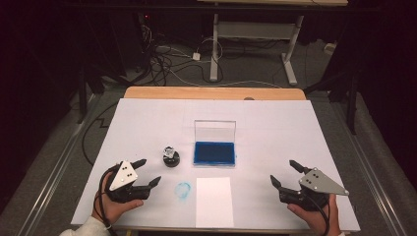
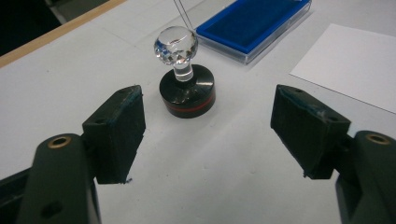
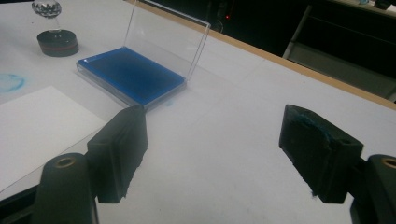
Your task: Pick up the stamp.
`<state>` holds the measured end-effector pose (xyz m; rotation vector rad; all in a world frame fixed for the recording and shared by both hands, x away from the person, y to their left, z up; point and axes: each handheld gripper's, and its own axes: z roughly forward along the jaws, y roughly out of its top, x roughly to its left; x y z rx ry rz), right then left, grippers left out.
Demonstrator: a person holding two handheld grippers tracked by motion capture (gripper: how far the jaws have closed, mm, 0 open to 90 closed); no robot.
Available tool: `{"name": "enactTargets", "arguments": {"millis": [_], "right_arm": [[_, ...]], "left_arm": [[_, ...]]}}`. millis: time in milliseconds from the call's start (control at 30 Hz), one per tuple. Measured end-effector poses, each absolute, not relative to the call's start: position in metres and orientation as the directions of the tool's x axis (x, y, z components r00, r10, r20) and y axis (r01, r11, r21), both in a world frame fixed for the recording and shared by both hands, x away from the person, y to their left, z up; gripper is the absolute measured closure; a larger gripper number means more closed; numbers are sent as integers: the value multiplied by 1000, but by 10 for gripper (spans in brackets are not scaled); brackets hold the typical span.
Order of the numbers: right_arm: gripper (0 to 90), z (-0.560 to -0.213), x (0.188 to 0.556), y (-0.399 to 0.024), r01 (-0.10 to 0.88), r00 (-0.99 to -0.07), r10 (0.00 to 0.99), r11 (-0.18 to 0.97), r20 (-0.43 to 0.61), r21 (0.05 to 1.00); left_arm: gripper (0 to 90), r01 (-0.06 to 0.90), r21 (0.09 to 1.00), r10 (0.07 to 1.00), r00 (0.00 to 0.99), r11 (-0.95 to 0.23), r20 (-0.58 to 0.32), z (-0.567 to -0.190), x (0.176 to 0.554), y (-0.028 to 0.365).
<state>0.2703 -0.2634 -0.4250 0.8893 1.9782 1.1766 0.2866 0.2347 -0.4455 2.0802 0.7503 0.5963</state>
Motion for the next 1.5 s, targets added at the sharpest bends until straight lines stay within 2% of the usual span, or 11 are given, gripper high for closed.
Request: {"name": "enactTargets", "arguments": {"millis": [533, 800, 1067, 1167, 1333, 1500], "right_arm": [[235, -426, 269, -255, 211, -575, 787, 407, -224, 889], [239, -432, 271, -252, 226, -579, 777, 445, -248, 867], [242, -437, 272, -245, 236, -594, 758, 486, -271, 841], [243, -438, 272, -244, 238, -595, 755, 492, -274, 838], [244, -439, 272, -246, 243, -587, 761, 492, -277, 836], [246, -439, 272, -246, 242, -586, 760, 496, -281, 834]], "left_arm": [[283, 351, 774, 649, 754, -526, 100, -446, 297, 228], [256, 427, 717, 630, 776, -550, 21, -434, 326, 222], [255, 450, 684, 643, 765, -574, 36, -421, 355, 213], [249, 475, 646, 632, 775, -597, 13, -424, 369, 206], [250, 472, 587, 604, 796, -658, 36, -428, 383, 194], [275, 474, 564, 600, 798, -676, 49, -426, 393, 190]]}}
